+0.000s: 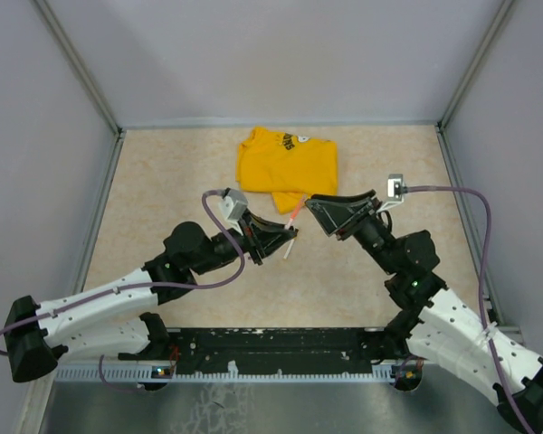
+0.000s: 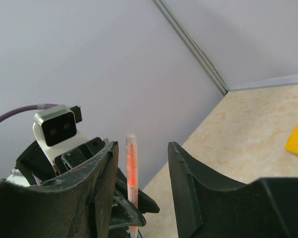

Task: Insert the pens into the pen caps
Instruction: Press the pen cap onto the pen.

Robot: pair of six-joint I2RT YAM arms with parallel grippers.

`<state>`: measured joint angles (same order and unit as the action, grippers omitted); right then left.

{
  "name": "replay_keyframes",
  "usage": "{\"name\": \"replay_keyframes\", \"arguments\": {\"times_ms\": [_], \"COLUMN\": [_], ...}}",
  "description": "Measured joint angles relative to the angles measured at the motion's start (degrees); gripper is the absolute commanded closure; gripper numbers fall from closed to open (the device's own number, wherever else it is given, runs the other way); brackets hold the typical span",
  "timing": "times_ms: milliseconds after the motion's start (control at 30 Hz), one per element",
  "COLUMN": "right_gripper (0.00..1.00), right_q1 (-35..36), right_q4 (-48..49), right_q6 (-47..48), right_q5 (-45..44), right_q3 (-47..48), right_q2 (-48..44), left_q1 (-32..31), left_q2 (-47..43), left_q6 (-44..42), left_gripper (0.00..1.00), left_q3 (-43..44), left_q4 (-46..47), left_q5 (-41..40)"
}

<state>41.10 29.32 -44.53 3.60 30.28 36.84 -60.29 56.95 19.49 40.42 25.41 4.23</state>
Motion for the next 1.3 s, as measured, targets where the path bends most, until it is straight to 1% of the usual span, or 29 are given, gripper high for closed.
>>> {"name": "replay_keyframes", "arguments": {"times_ms": [233,500,667,867,967,1033,1300], "right_gripper": [0.55,0.66,0.76,0.93,0.98,1.0,1.0], "right_q1": [0.0,0.0,0.0,0.0,0.0,0.0,-0.2], "right_q4": [1.6,1.9,2.0,2.4,2.4,2.4,1.9], "right_q6": [-0.1,-0.3,-0.5,-0.7,-0.7,-0.6,0.4], "right_q5": [-0.7,0.3,1.1,2.3,2.3,2.3,3.2], "right_q3": [2.0,2.1,2.1,2.1,2.3,2.5,4.3], "right_q2": [2.1,4.2,4.7,5.6,6.0,6.1,7.2], "left_q1": [0.0,0.0,0.0,0.0,0.0,0.0,0.0], "left_q2": [0.8,0.9,1.0,1.5,1.7,1.7,1.8], "left_q6": [0.2,0.2,0.2,0.2,0.2,0.2,0.1], "left_gripper": [1.0,1.0,1.0,1.0,1.0,1.0,1.0], "left_q3": [0.0,0.0,0.0,0.1,0.3,0.3,1.0], "left_q4": [-0.5,-1.0,-1.1,-1.5,-1.8,-1.6,-1.1], "left_q5": [2.9,3.9,3.8,2.5,1.9,1.4,0.4]}}
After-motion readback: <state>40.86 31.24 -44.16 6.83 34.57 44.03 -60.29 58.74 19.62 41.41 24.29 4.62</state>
